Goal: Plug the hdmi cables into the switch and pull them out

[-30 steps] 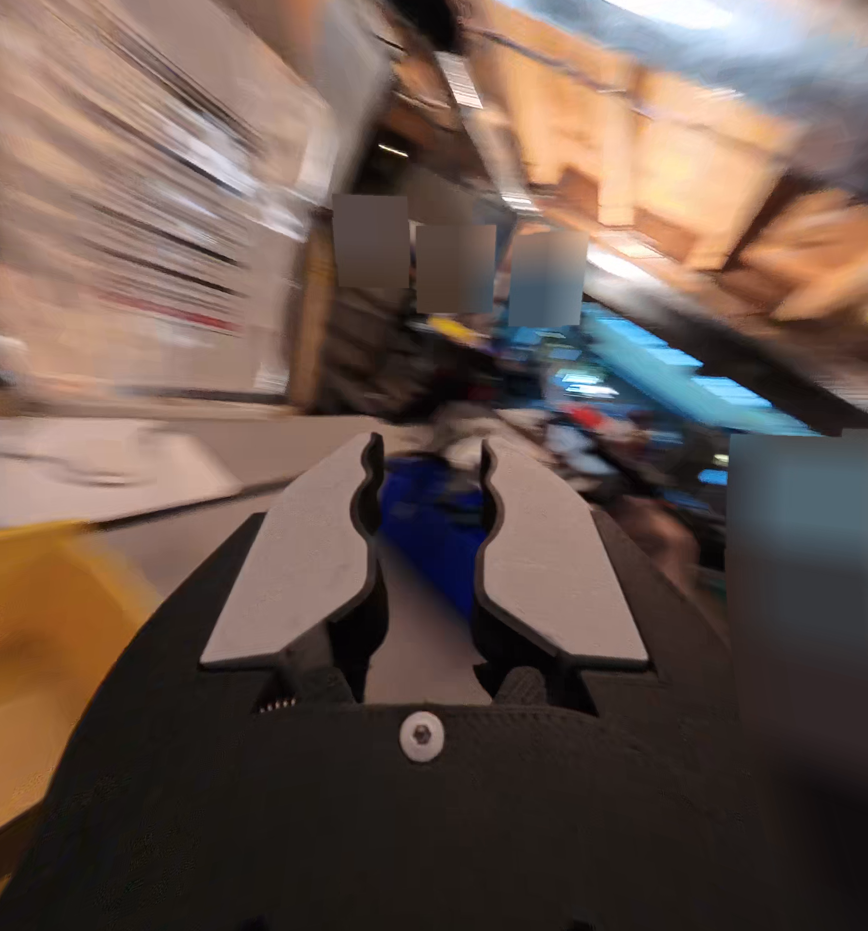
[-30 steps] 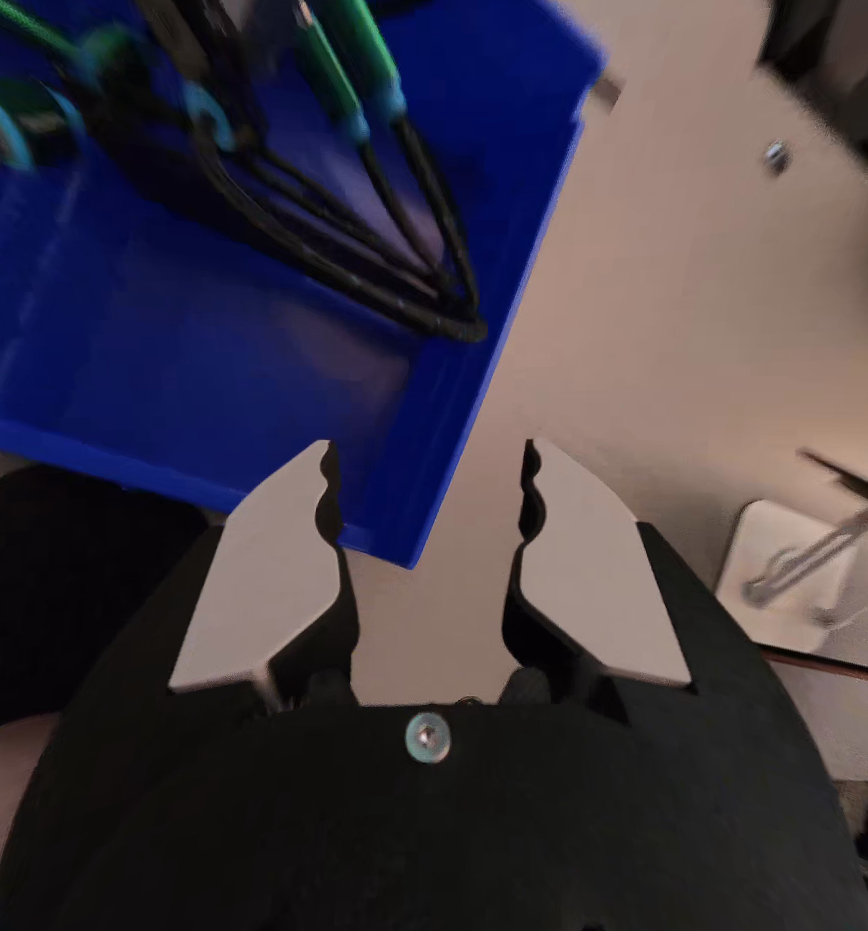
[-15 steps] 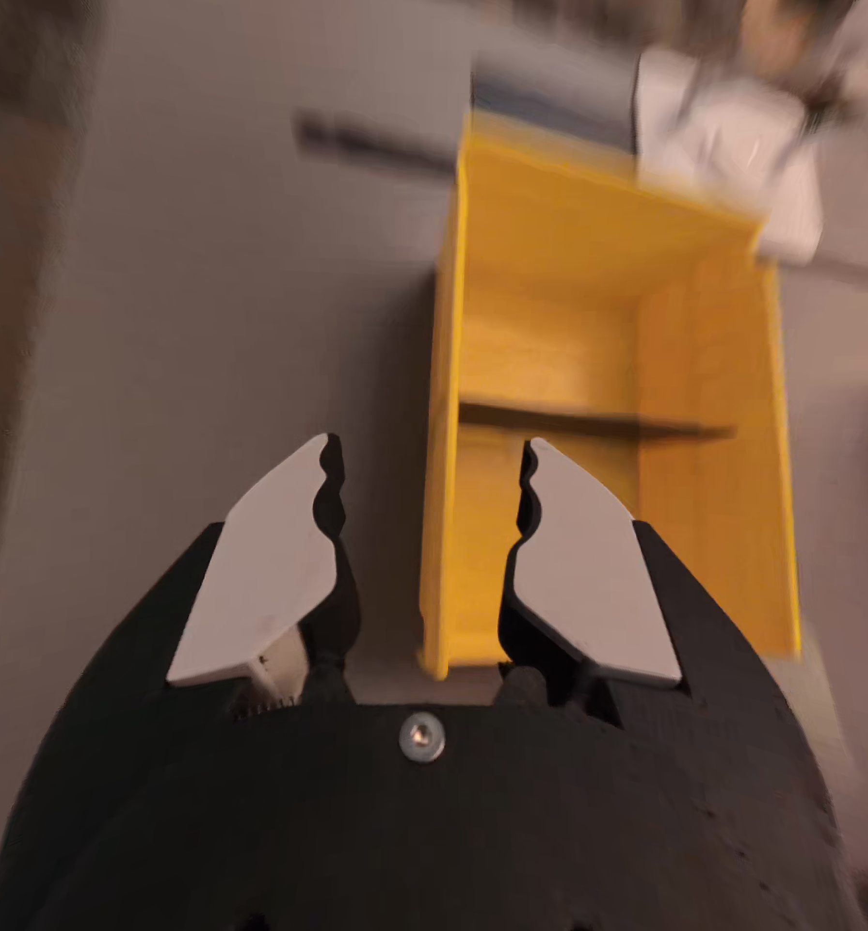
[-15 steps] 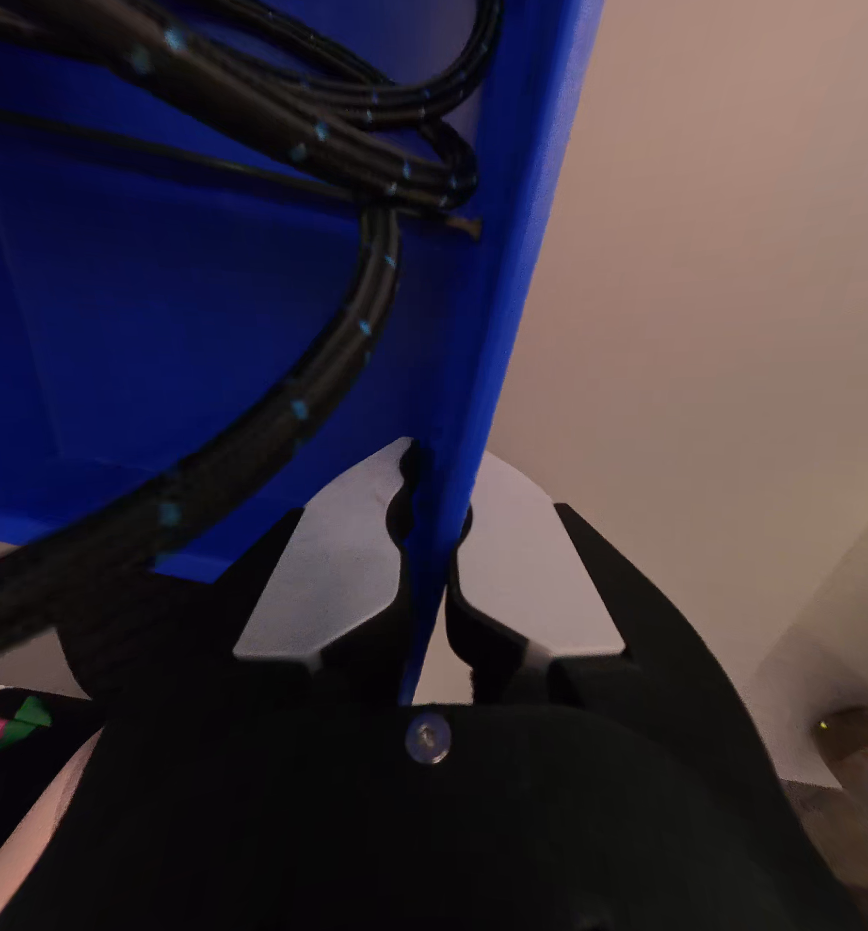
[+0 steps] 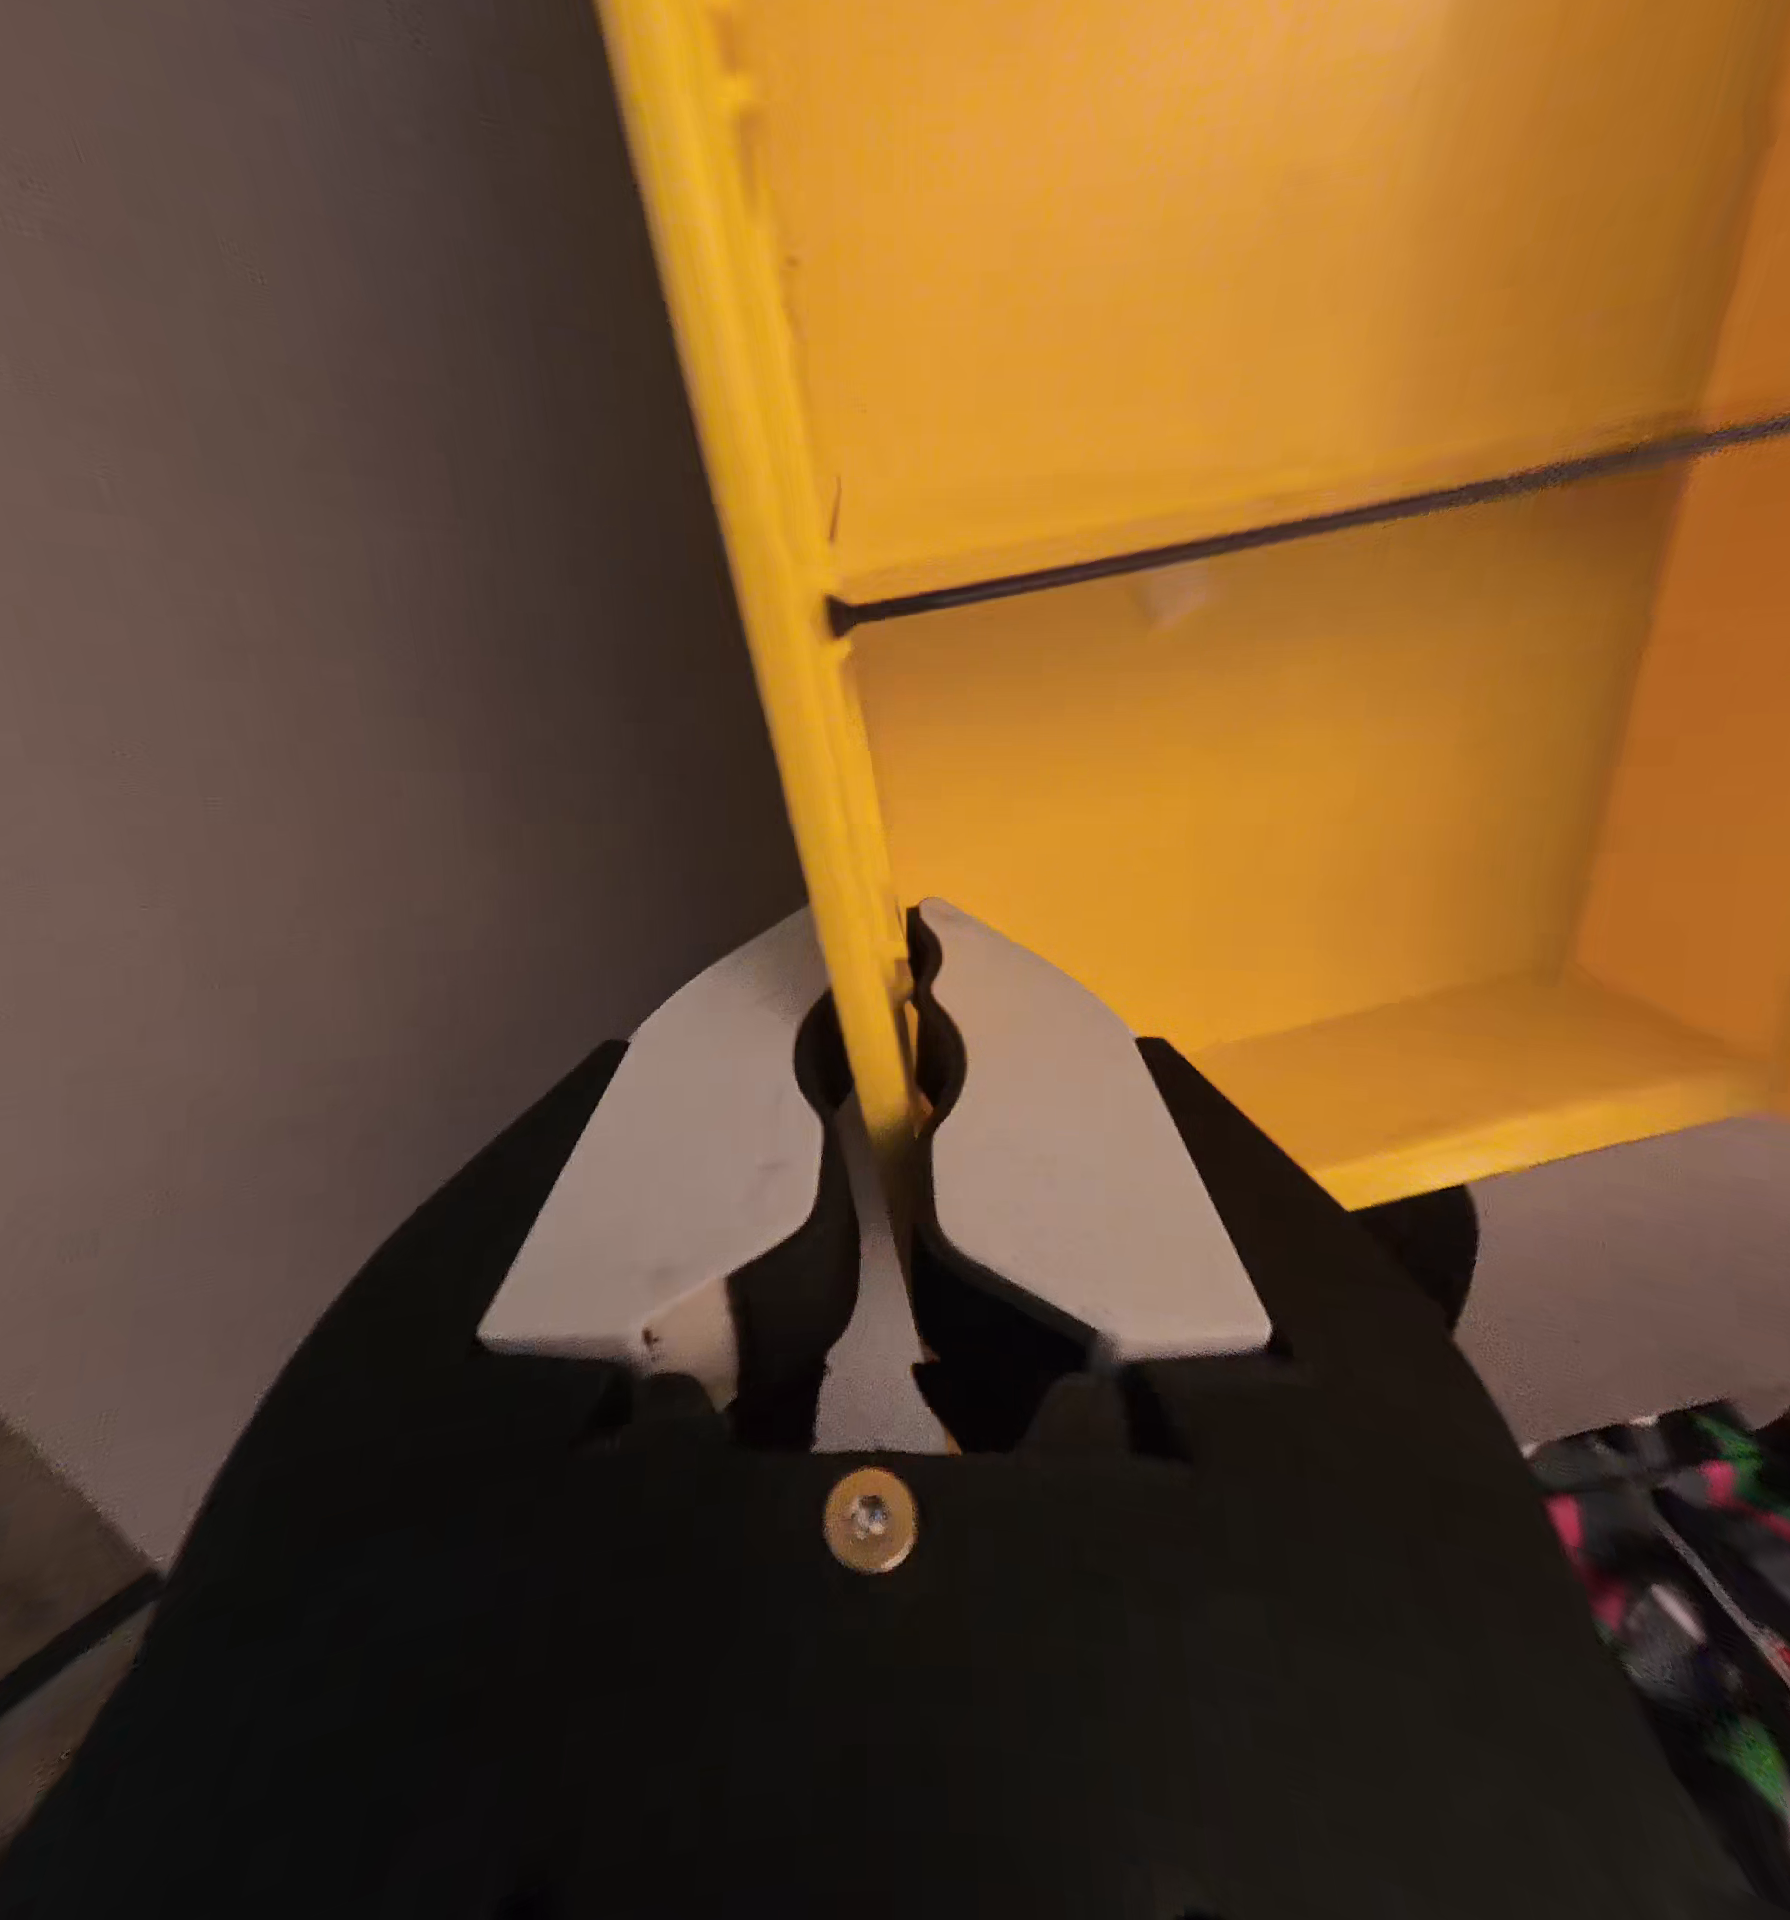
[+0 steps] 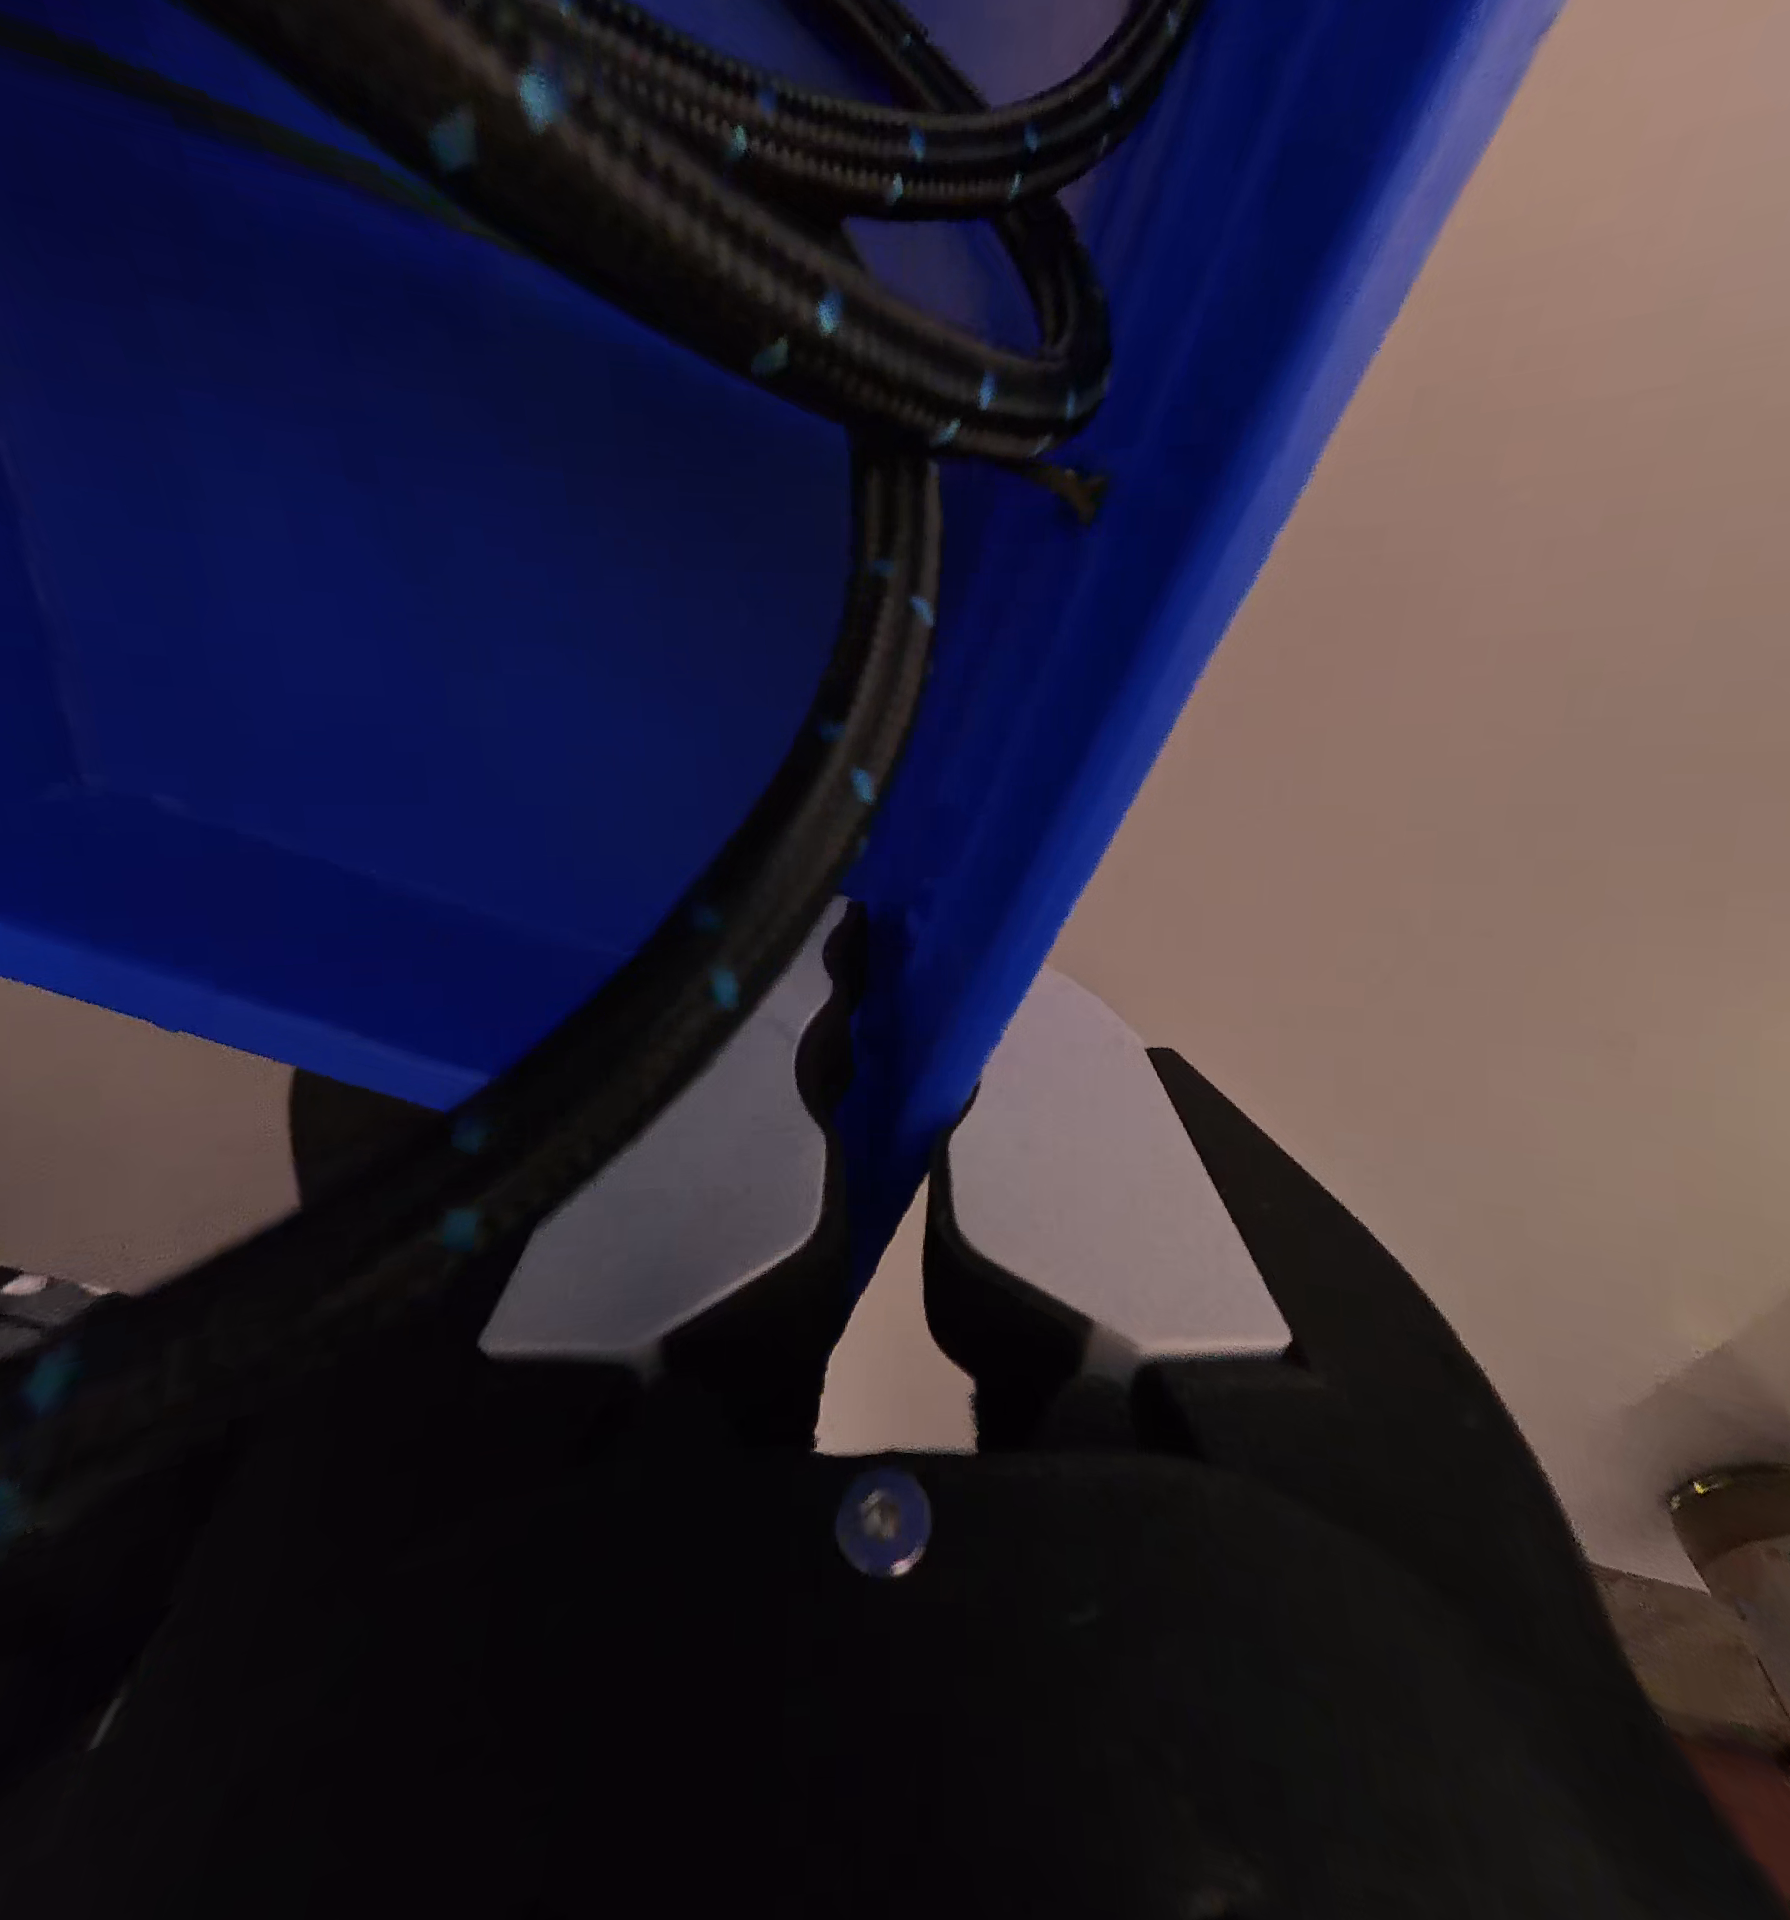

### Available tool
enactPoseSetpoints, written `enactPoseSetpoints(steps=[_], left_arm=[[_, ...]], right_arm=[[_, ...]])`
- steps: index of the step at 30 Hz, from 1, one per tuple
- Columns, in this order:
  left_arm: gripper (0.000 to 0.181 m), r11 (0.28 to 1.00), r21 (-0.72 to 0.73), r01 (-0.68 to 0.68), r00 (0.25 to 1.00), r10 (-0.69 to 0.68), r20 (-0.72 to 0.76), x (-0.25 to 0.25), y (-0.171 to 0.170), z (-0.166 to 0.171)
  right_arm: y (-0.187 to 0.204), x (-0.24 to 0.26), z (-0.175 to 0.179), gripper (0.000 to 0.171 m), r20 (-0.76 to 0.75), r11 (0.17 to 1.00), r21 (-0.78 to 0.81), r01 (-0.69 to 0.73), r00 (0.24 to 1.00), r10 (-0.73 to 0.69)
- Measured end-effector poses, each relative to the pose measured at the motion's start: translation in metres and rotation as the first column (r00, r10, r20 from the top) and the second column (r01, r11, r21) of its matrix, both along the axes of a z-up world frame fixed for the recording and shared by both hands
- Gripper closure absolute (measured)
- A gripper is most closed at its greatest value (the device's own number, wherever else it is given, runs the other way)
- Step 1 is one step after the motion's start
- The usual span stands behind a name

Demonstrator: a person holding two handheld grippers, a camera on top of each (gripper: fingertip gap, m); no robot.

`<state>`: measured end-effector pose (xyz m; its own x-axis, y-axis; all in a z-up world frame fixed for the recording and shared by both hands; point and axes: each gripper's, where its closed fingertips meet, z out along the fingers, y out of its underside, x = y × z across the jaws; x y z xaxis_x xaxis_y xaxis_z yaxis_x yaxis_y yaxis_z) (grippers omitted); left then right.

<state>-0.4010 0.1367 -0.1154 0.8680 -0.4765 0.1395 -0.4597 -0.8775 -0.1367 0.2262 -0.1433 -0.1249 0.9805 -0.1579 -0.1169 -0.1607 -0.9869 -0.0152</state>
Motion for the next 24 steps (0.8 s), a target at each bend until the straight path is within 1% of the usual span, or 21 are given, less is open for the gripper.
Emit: enactPoseSetpoints(steps=[4,10,14,18,21,24], left_arm=[[0.173,0.993,-0.016,0.116,0.989,-0.117,-0.088,0.025,-0.010,-0.001],[0.170,0.974,-0.029,0.224,0.966,-0.225,-0.127,0.069,-0.023,-0.002],[0.169,0.968,-0.038,0.249,0.958,-0.252,-0.134,0.089,-0.032,-0.002],[0.165,0.957,-0.074,0.281,0.945,-0.289,-0.156,0.091,-0.045,-0.002],[0.159,0.955,-0.113,0.274,0.948,-0.288,-0.137,0.087,-0.055,0.002],[0.158,0.959,-0.106,0.263,0.957,-0.273,-0.094,0.082,-0.061,0.014]], right_arm=[[0.018,-0.027,0.000,0.159,0.014,0.998,-0.037,-0.052,0.999,0.052],[0.043,-0.068,0.001,0.149,0.068,0.989,-0.068,-0.132,0.988,0.137],[0.051,-0.088,0.001,0.146,0.094,0.980,-0.073,-0.187,0.977,0.193],[0.050,-0.097,0.003,0.143,0.088,0.970,-0.083,-0.228,0.968,0.236],[0.048,-0.097,0.018,0.146,0.087,0.980,-0.036,-0.193,0.977,0.196],[0.042,-0.088,0.055,0.140,0.169,0.988,0.084,-0.129,0.979,0.113]])
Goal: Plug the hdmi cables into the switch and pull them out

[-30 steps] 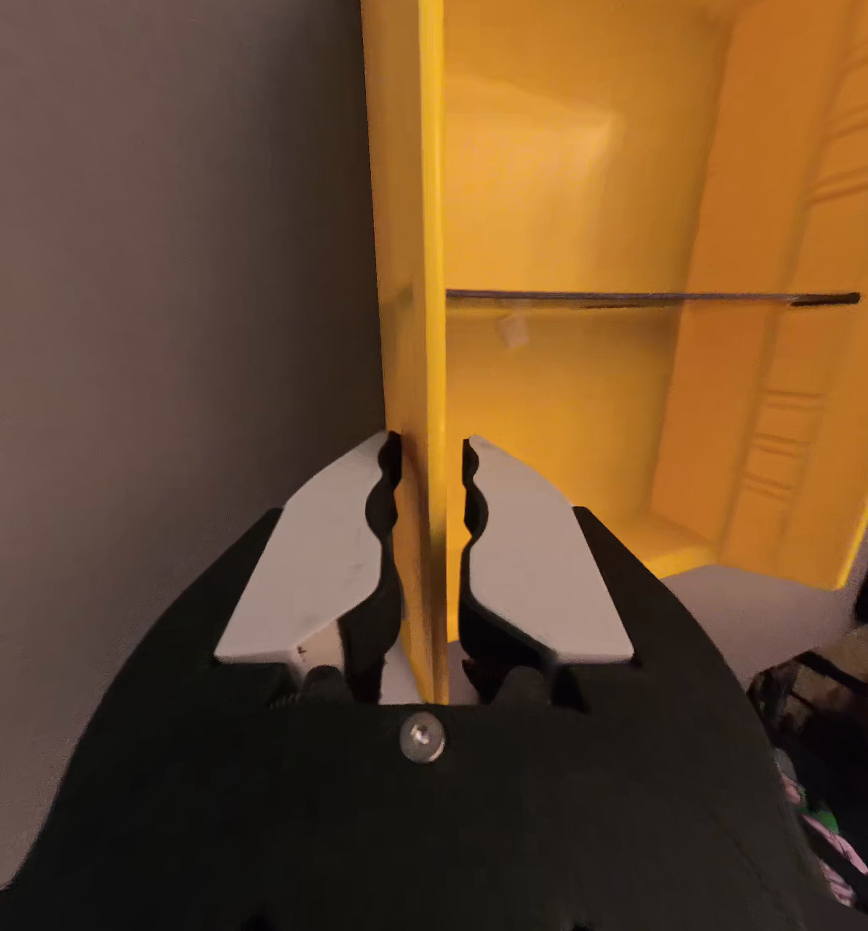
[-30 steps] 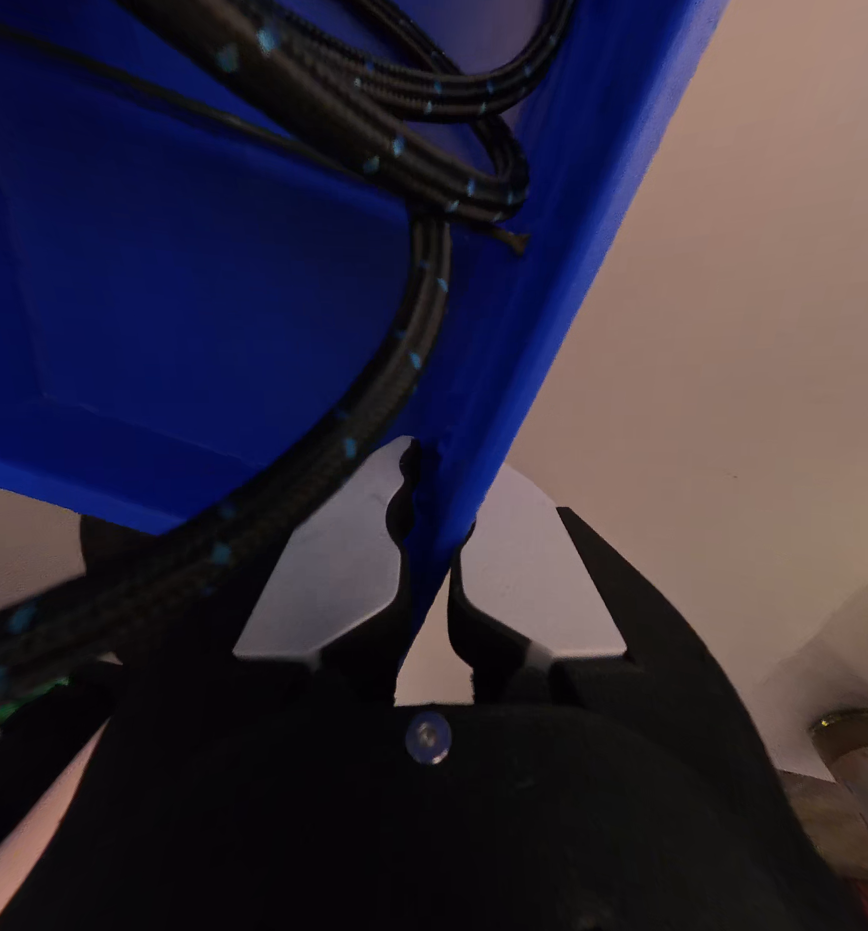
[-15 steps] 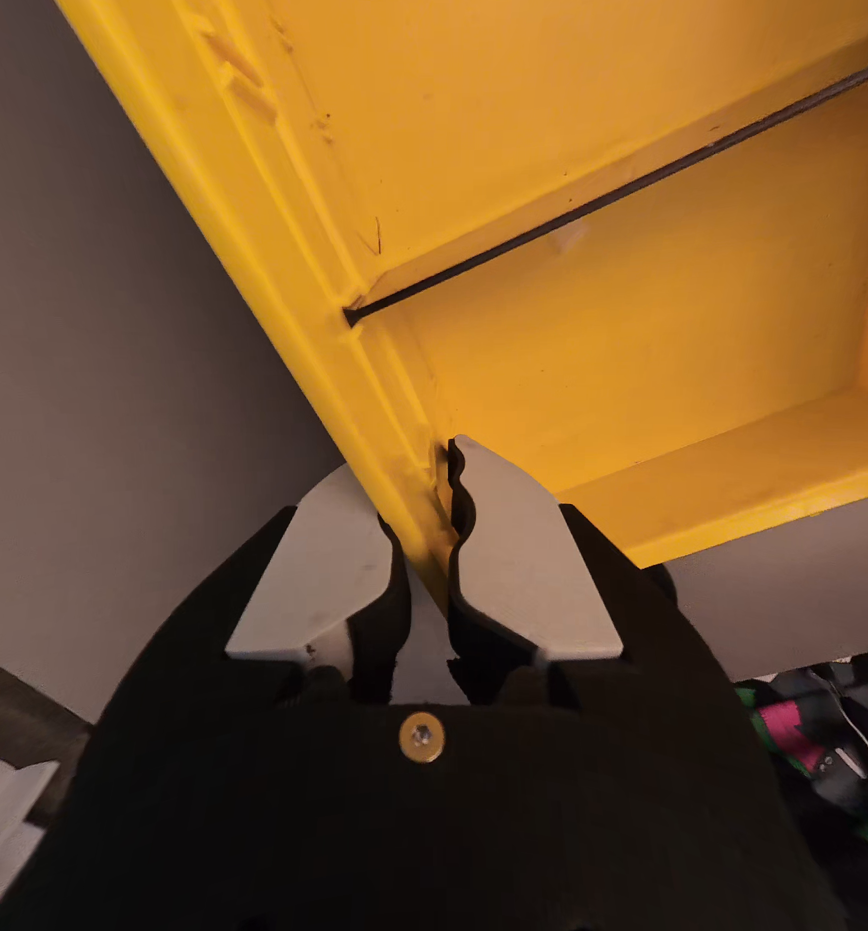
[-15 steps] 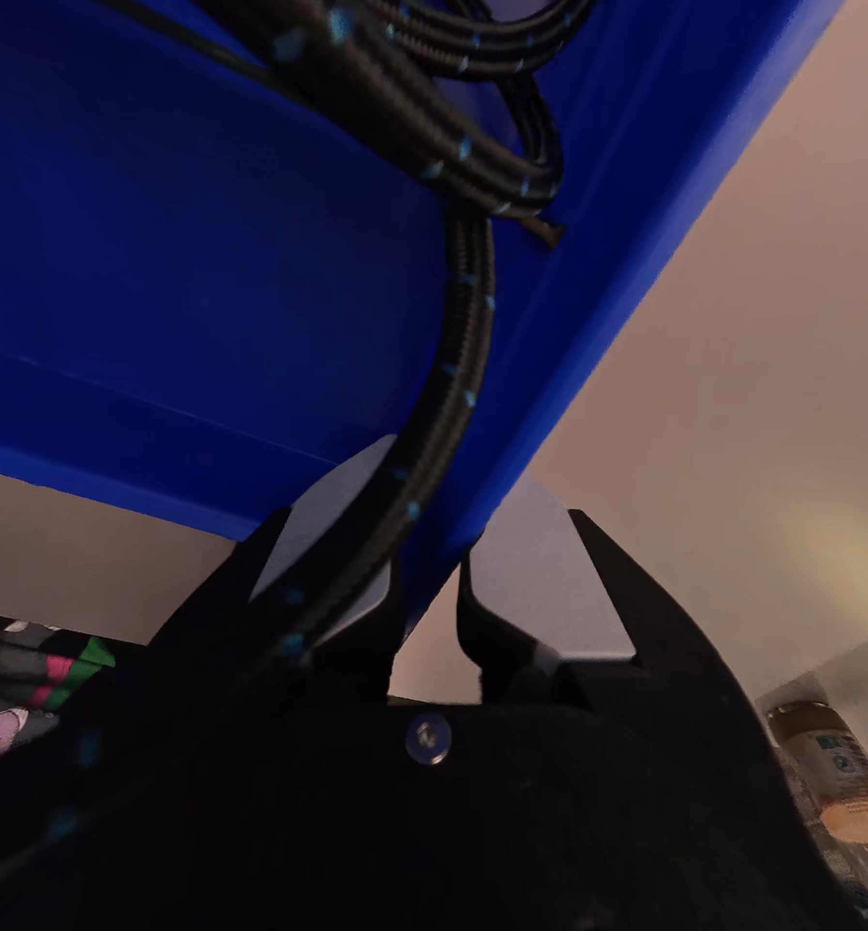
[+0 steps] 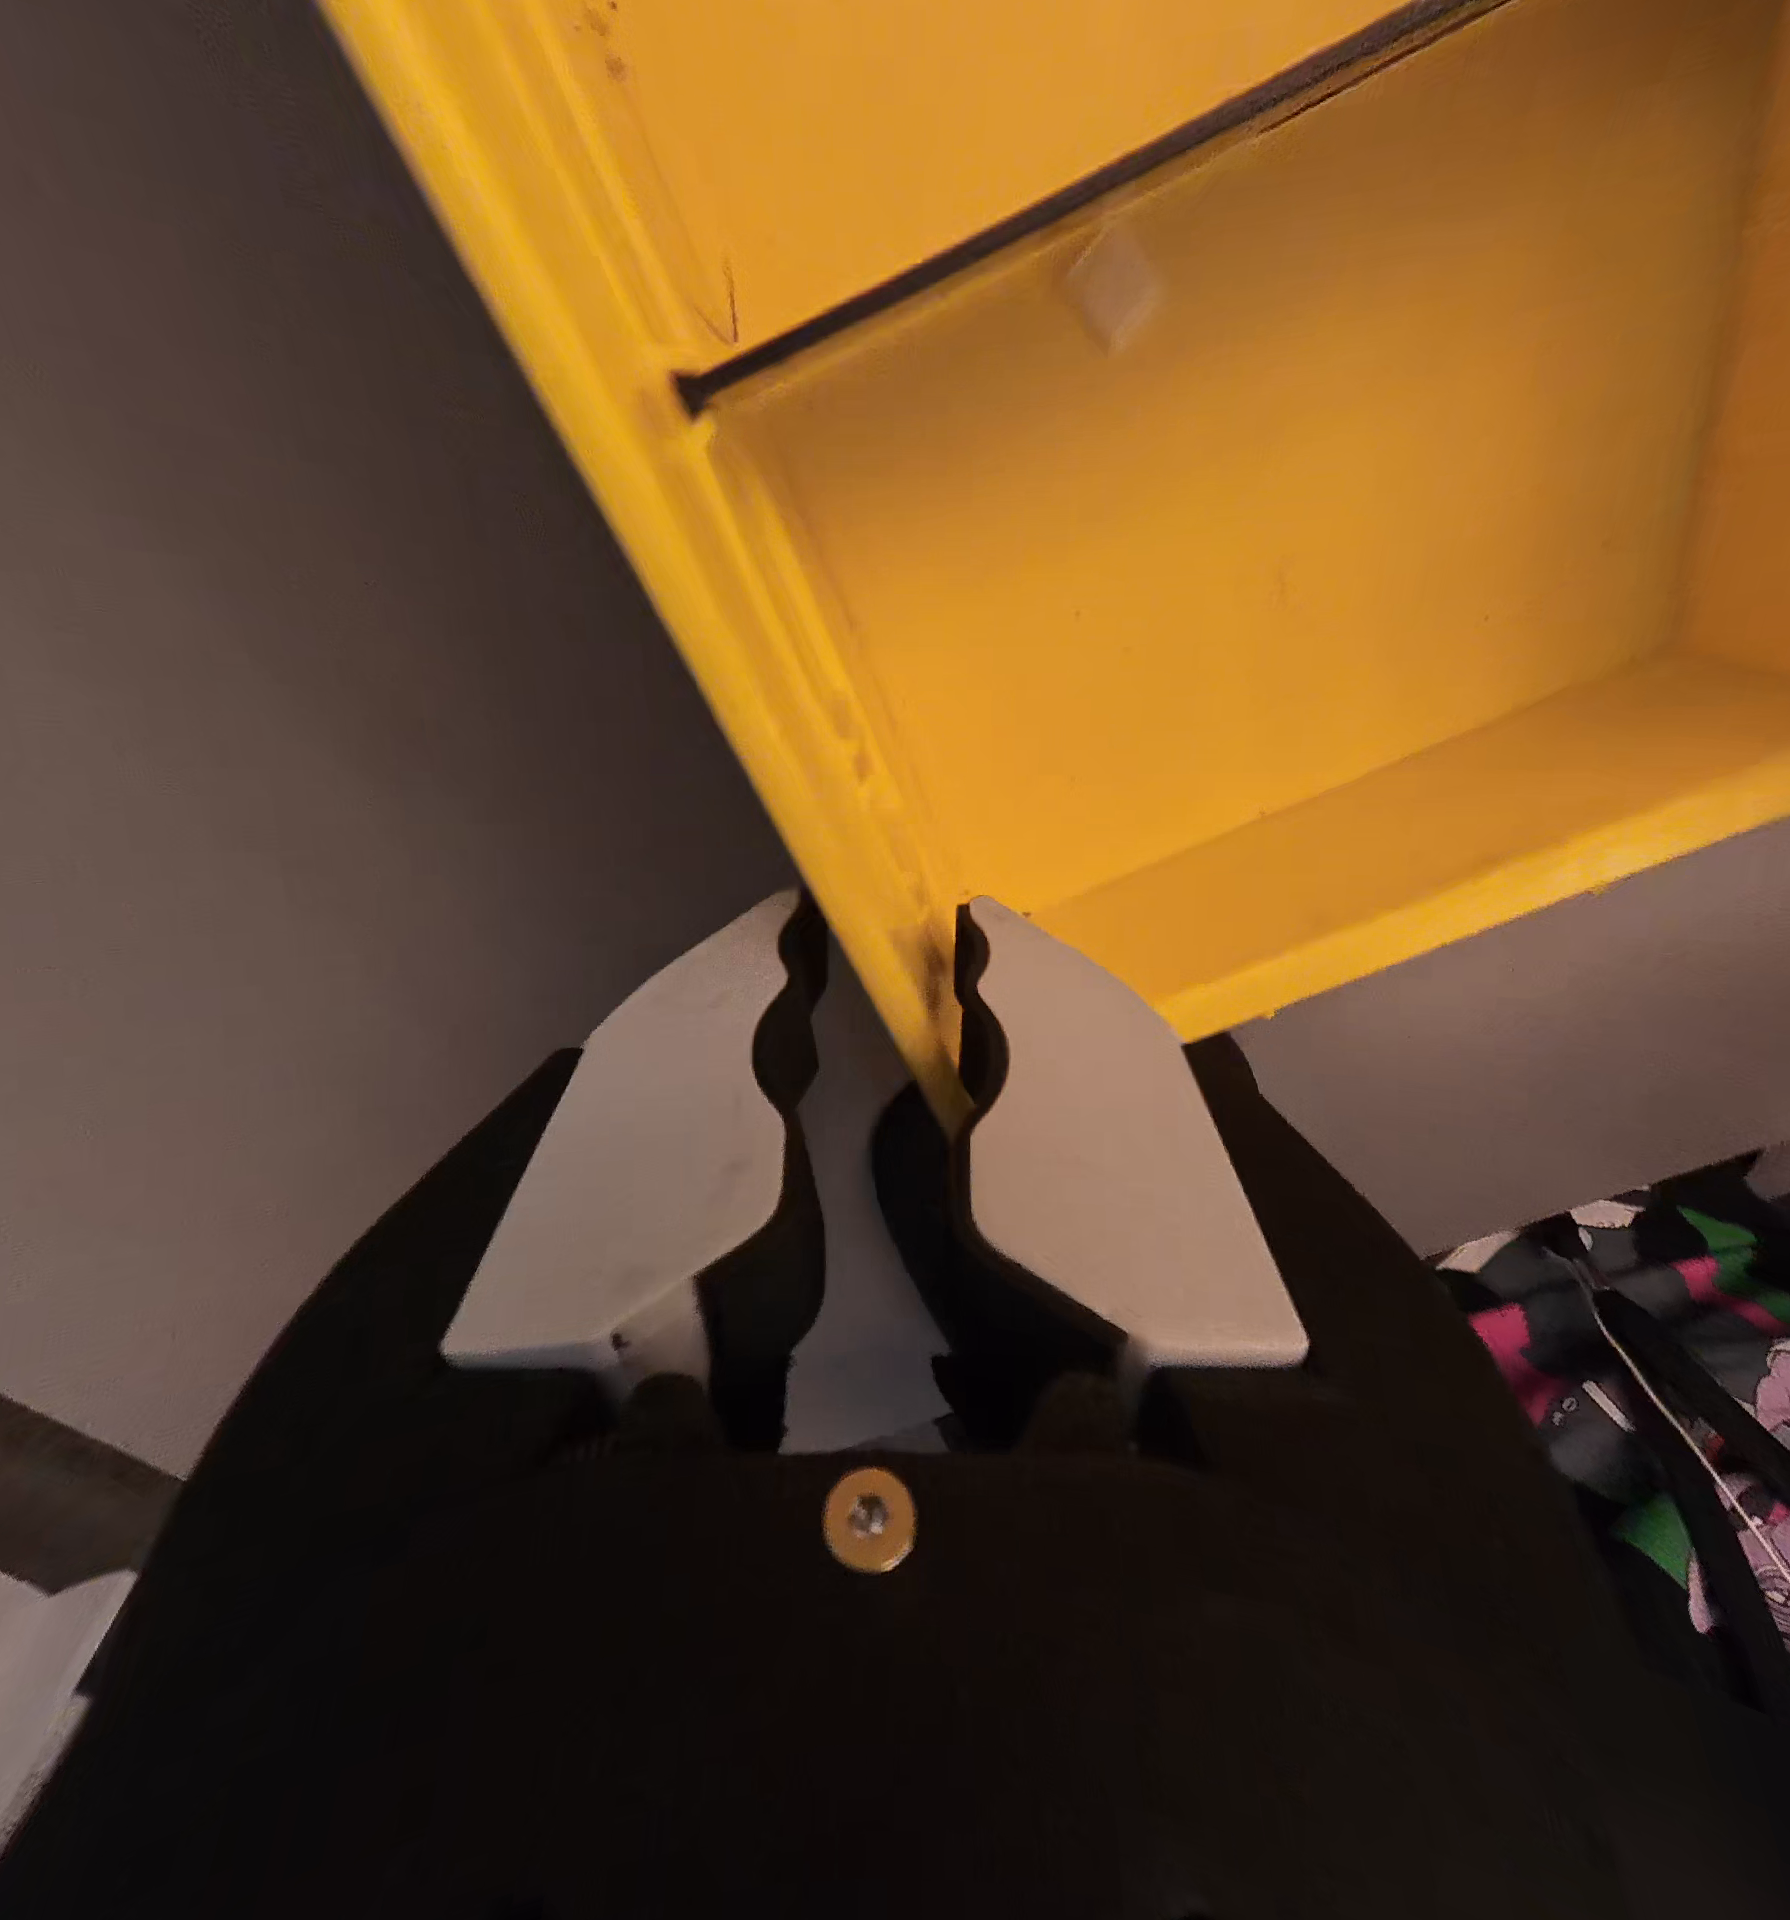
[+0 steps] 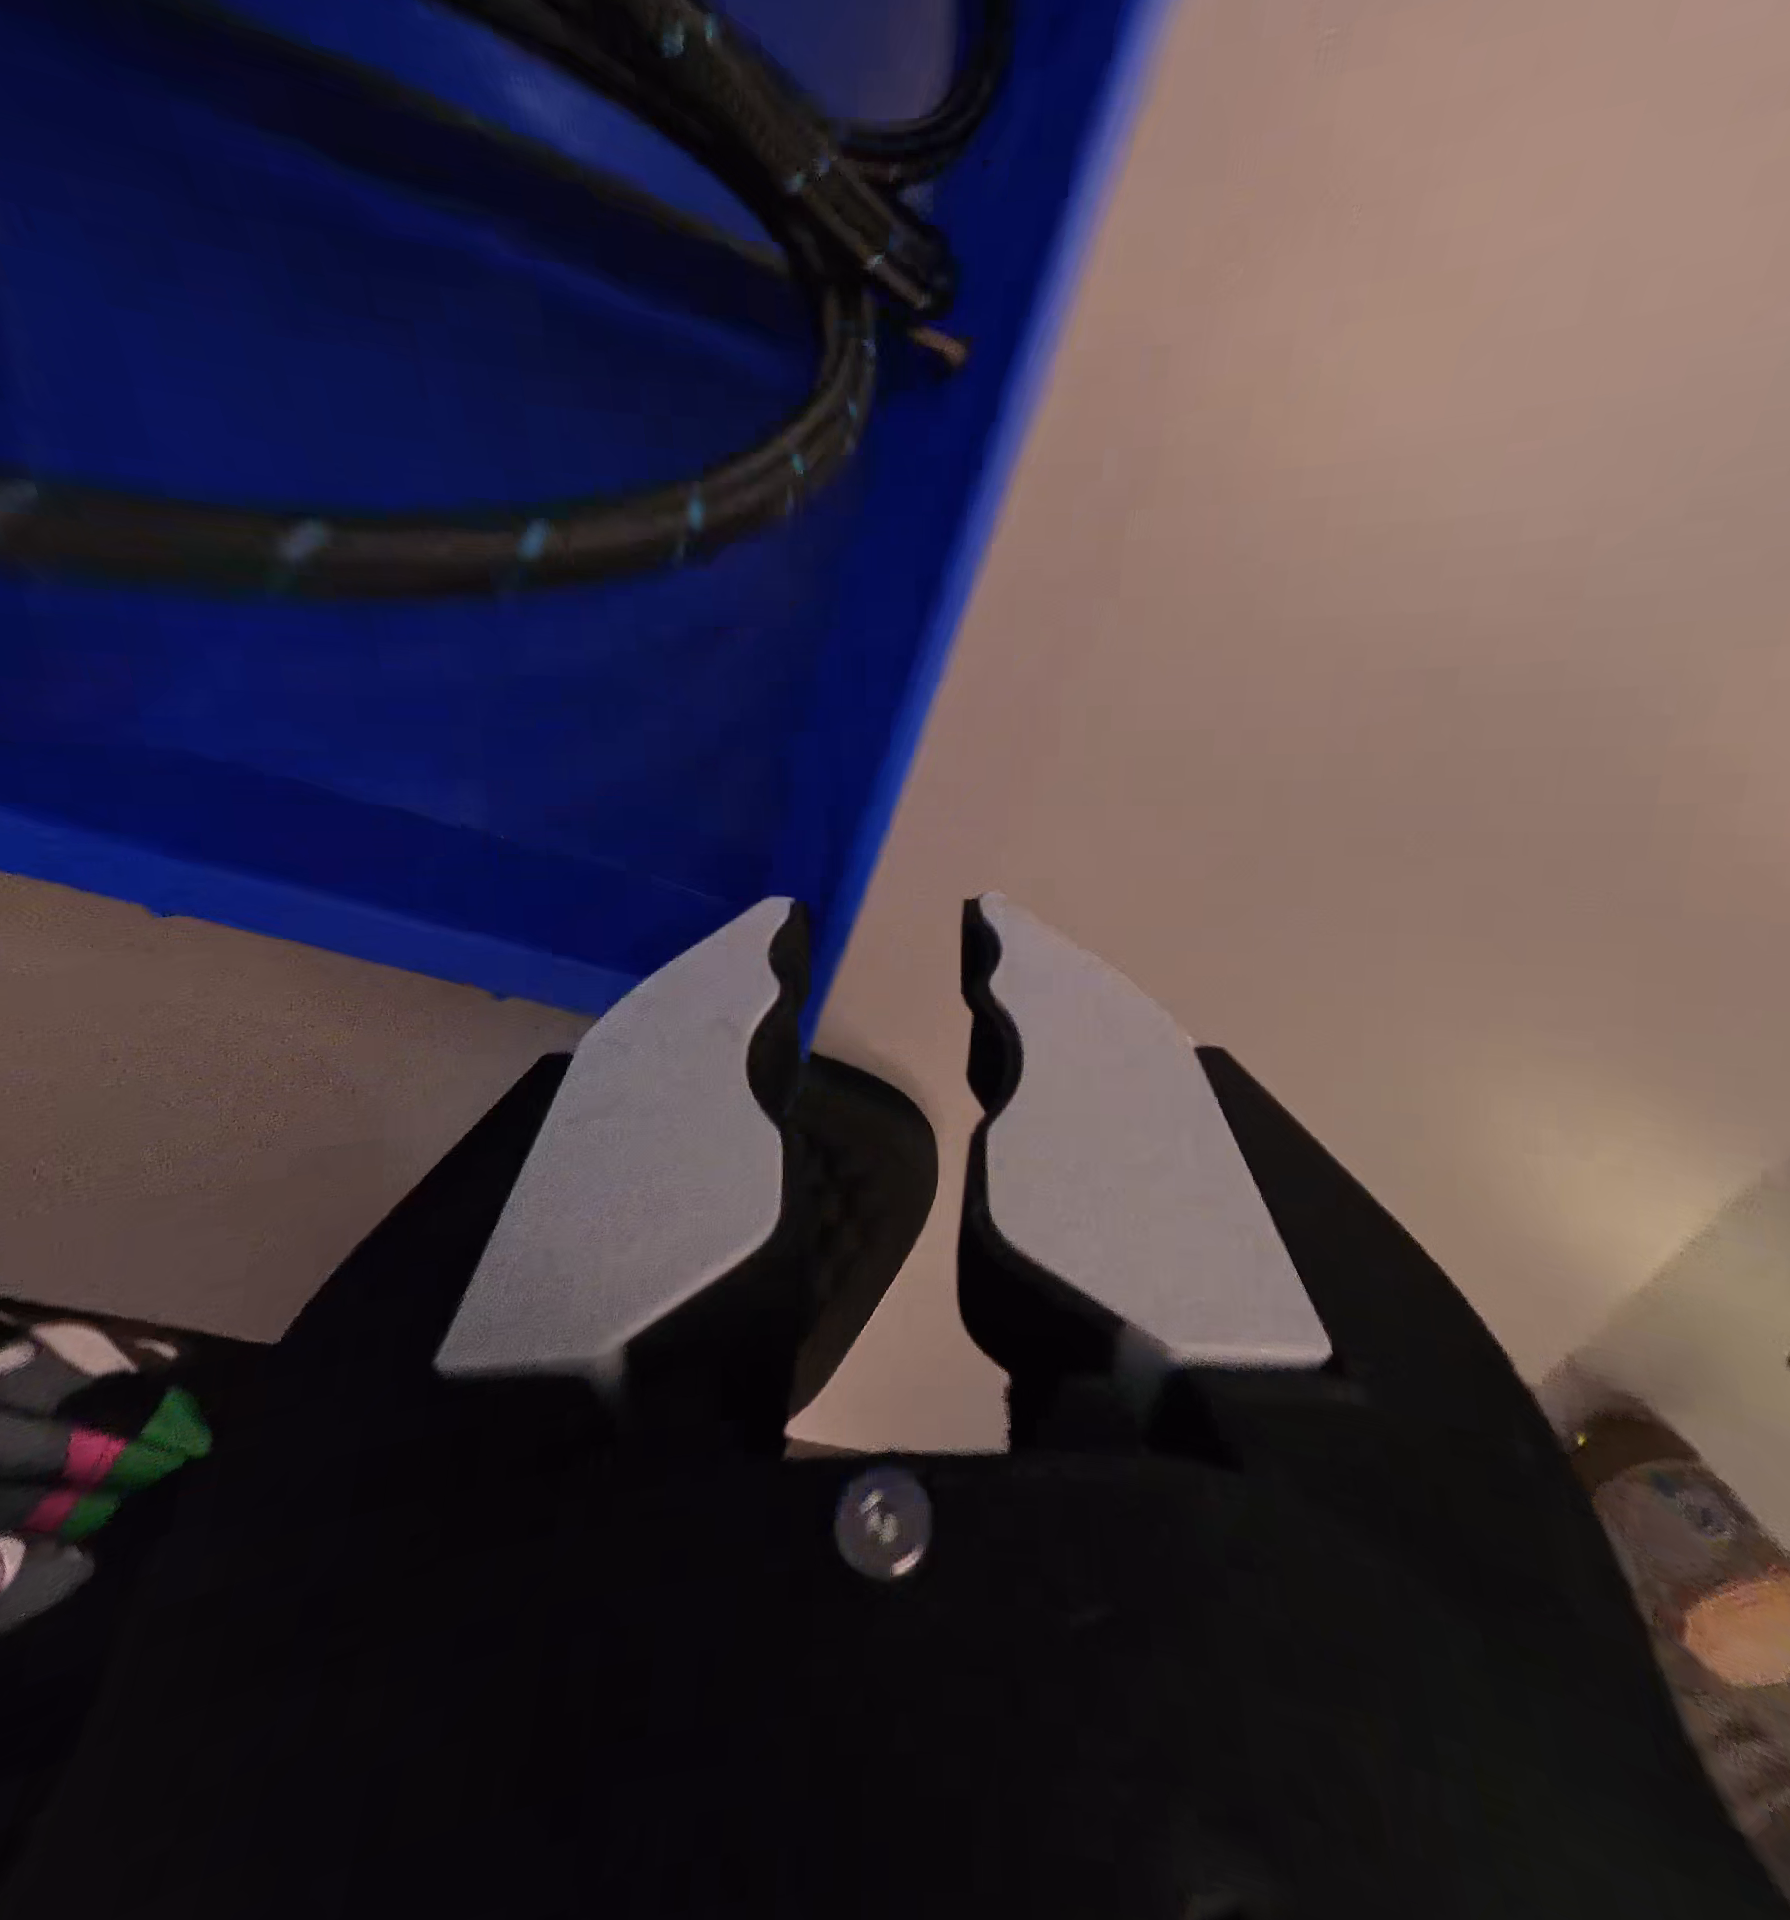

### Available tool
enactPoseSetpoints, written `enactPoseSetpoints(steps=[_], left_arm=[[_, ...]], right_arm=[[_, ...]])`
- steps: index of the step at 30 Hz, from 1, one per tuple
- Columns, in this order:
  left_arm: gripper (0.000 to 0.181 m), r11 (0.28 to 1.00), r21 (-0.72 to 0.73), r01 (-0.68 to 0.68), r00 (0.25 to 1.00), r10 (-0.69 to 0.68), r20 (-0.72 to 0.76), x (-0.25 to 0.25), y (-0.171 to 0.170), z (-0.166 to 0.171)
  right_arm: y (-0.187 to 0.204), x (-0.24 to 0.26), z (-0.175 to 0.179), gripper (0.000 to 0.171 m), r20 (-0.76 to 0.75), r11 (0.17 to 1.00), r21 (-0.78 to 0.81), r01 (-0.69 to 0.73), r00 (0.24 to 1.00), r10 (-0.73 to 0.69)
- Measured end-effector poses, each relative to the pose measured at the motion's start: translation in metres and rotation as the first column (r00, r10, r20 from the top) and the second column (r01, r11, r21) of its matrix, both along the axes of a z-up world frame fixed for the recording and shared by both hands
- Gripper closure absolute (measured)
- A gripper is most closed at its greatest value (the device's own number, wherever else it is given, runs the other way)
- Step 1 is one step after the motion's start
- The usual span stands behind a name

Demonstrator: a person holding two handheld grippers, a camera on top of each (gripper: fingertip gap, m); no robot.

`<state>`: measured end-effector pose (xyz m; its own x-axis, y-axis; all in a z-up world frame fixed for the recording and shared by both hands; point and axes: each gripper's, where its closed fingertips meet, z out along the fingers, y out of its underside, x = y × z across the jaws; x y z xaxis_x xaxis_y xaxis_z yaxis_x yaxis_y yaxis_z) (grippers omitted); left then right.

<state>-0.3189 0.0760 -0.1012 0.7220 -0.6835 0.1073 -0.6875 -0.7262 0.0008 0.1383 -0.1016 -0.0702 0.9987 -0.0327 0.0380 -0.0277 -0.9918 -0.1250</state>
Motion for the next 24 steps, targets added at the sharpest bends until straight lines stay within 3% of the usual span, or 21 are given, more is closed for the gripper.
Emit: enactPoseSetpoints(steps=[3,5,6,8,10,11,12,15,18,20,24], left_arm=[[0.157,0.999,0.037,-0.015,0.998,0.012,0.064,-0.003,-0.002,0.017],[0.159,0.998,0.057,-0.025,0.995,0.019,0.100,-0.005,-0.004,0.029],[0.160,0.997,0.076,-0.025,0.993,0.017,0.116,-0.006,-0.005,0.035],[0.160,0.992,0.122,-0.020,0.988,0.001,0.155,-0.004,-0.007,0.048],[0.162,0.987,0.162,-0.009,0.981,-0.022,0.192,0.000,-0.011,0.061],[0.163,0.983,0.182,0.002,0.978,-0.040,0.205,0.001,-0.015,0.067],[0.163,0.979,0.205,0.016,0.975,-0.061,0.215,0.003,-0.019,0.073],[0.163,0.954,0.295,0.051,0.965,-0.123,0.231,0.009,-0.028,0.092],[0.163,0.929,0.364,0.075,0.949,-0.179,0.261,0.016,-0.038,0.109],[0.163,0.915,0.390,0.101,0.937,-0.220,0.273,0.019,-0.045,0.116],[0.164,0.903,0.418,0.104,0.925,-0.242,0.293,0.017,-0.050,0.124]], right_arm=[[-0.006,-0.009,0.058,0.142,0.092,0.975,0.222,0.008,0.995,-0.029],[0.010,-0.039,0.110,0.144,0.159,0.872,0.477,-0.108,0.987,0.035],[0.021,-0.066,0.138,0.145,0.171,0.774,0.607,-0.178,0.981,0.092],[0.035,-0.133,0.184,0.144,0.242,0.500,0.796,-0.341,0.936,0.254],[0.037,-0.192,0.210,0.136,0.371,0.214,0.865,-0.453,0.866,0.335],[0.040,-0.213,0.216,0.130,0.411,0.125,0.873,-0.471,0.850,0.331],[0.047,-0.230,0.215,0.129,0.426,0.106,0.869,-0.483,0.840,0.337],[0.085,-0.270,0.178,0.124,0.358,0.211,0.852,-0.480,0.826,0.435],[0.129,-0.277,0.108,0.122,0.262,0.481,0.720,-0.500,0.838,0.479],[0.148,-0.267,0.063,0.124,0.263,0.614,0.593,-0.521,0.846,0.463],[0.166,-0.248,0.021,0.124,0.294,0.752,0.426,-0.503,0.863,0.411]])
